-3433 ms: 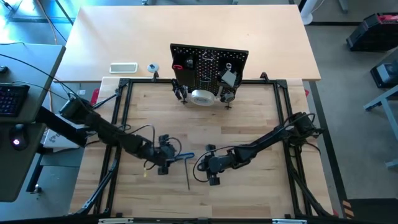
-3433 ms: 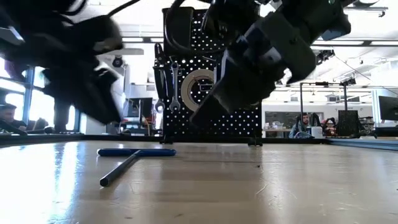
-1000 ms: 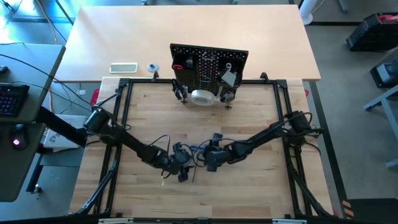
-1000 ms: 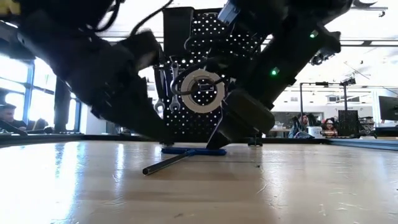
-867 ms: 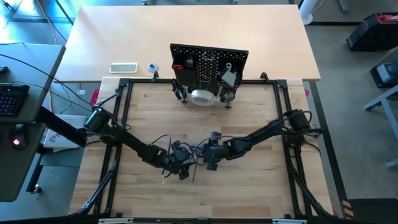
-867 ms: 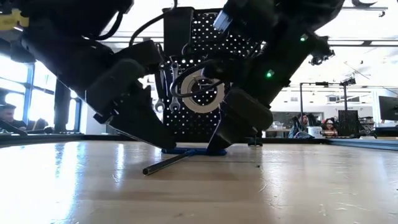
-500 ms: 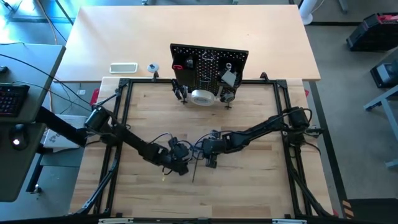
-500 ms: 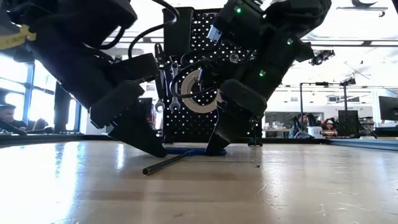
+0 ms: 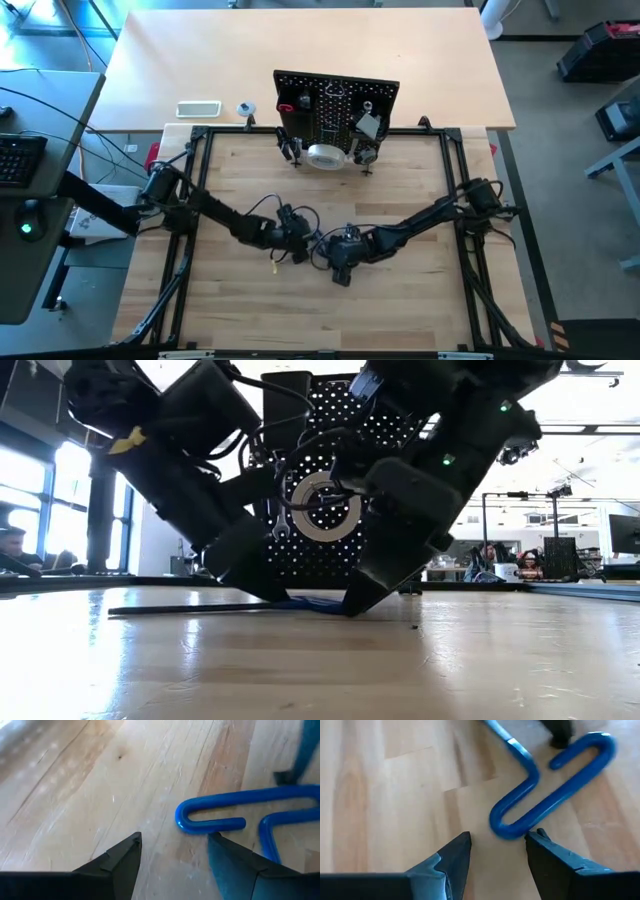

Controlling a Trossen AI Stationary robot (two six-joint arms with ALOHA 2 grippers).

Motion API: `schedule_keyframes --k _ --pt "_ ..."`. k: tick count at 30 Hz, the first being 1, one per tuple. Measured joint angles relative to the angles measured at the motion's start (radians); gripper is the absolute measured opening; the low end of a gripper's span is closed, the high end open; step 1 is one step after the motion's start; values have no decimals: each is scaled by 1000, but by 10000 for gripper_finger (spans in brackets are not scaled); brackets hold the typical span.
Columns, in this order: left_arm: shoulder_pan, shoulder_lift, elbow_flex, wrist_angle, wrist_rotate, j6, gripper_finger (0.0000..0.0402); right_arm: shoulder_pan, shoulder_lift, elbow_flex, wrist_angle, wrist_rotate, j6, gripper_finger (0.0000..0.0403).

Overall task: Hang tools onto peg board
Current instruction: Hang the blue allen wrench on the pegboard

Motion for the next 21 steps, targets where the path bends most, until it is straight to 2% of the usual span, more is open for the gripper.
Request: schedule_keyframes --k 5,11,18,21 --pt "5 -34 -2 -15 25 18 213 24 1 0 -11 20 20 183" --pt "-26 -141 -2 -57 25 38 213 30 -1 -1 -14 26 20 183" --pt "-107 -305 -2 -270 29 40 213 33 -27 -3 -57 28 -3 183" --pt "-162 -348 -2 -349 32 8 213 35 -42 -3 -92 63 -9 183"
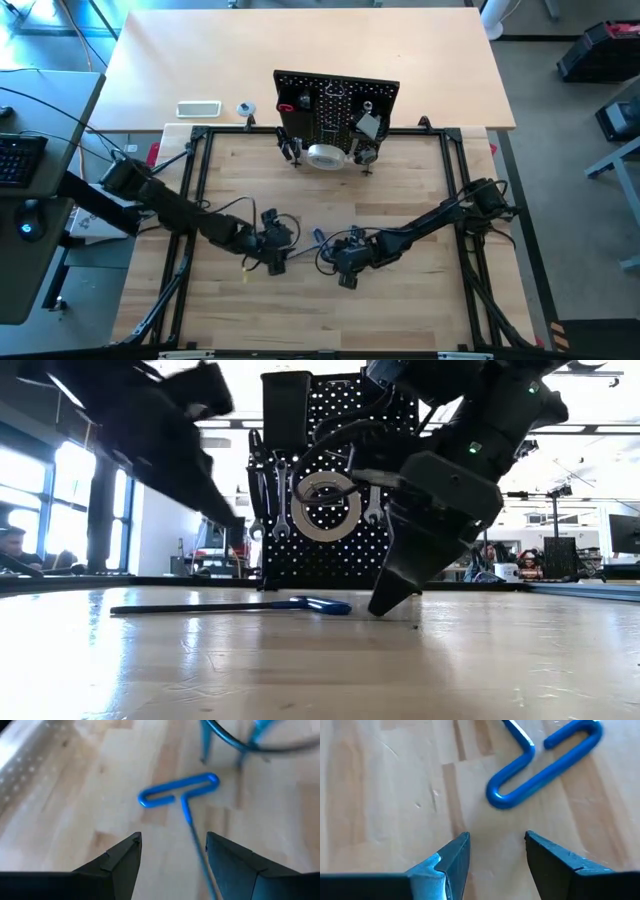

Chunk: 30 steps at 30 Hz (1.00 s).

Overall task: Hang tools onto peg board
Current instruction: Hang the blue allen wrench on the pegboard

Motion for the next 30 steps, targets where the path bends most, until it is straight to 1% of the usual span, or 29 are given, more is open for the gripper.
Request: schedule_keyframes --k 5,9,13,19,21,24,27,30 --pt "-86 -3 0 -73 -11 -80 213 -1 -10 0 -37 46 -15 183" --pt "-135 34 0 -99 -45 -140 213 -2 -11 0 -36 52 -15 183" --pt "-165 100 0 -87 -52 -175 213 -2 -11 0 -26 51 -6 183" --pt "-176 216 0 -40 -64 -221 210 -2 -11 0 -25 45 24 183" --pt "-177 236 1 -14 -72 -226 205 -2 -12 0 -25 45 32 183" --pt "-177 256 2 29 -80 -222 193 -2 -12 0 -25 44 37 183" --pt "-174 261 3 39 -83 -218 177 -2 -12 1 -24 44 39 183" --pt "-162 260 -32 105 -70 -214 164 -2 -12 1 -22 43 39 183"
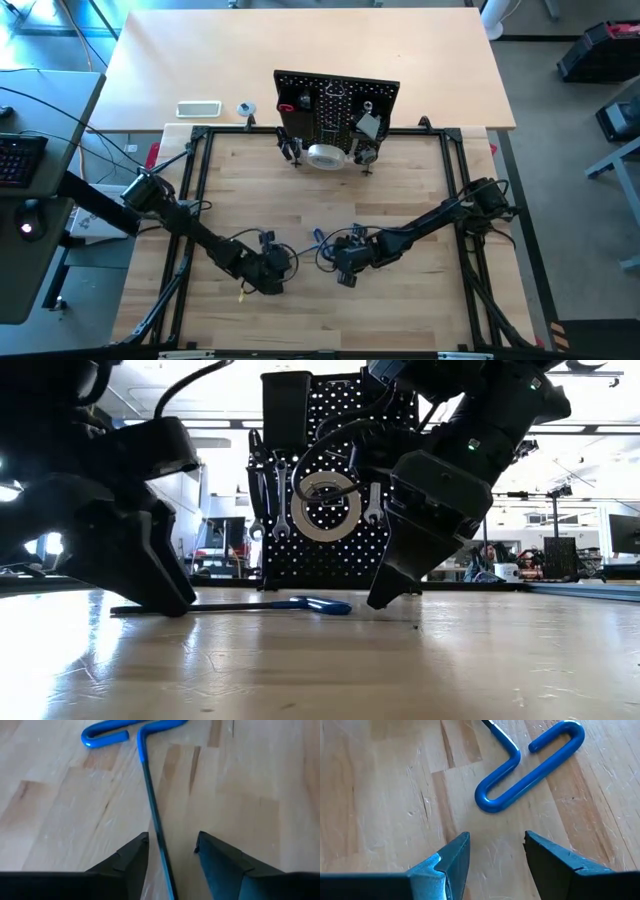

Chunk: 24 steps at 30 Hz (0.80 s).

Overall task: Hang tools onto peg board
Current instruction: Hang the blue allen wrench on the pegboard

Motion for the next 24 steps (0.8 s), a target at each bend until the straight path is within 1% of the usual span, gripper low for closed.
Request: schedule_keyframes --k 3,5,10,13,16,21,24 --pt "20 0 -76 158 34 -7 156 0 0 0 5 -1 0 183" --pt "27 -1 -134 260 38 -23 155 0 0 0 6 -1 0 183" --pt "51 -10 -245 452 77 -48 154 0 0 0 6 -1 0 183" --pt "70 -13 -265 472 115 -49 149 0 0 1 8 -1 16 183" --pt "73 -12 -267 471 117 -26 129 -1 0 1 41 -1 19 183" --pt "75 -12 -270 465 110 24 72 -6 -1 1 112 -6 24 183" --pt "75 -10 -271 464 101 46 30 -8 -1 1 113 -16 39 183"
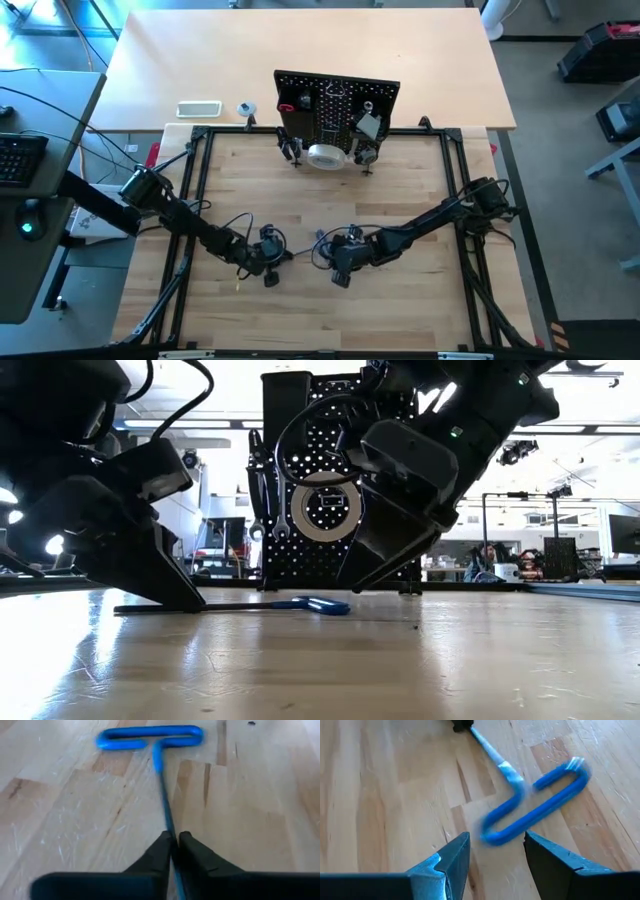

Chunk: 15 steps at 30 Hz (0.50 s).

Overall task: Hang tools onto peg board
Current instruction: Hang the blue allen wrench on the pegboard

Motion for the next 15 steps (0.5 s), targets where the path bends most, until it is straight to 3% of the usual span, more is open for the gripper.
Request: schedule_keyframes --k 3,15 --pt "0 2 0 2 -1 38 7 0 0 0 0 1 20 183" --pt "-12 13 -3 69 -40 207 1 5 0 0 9 69 66 183"
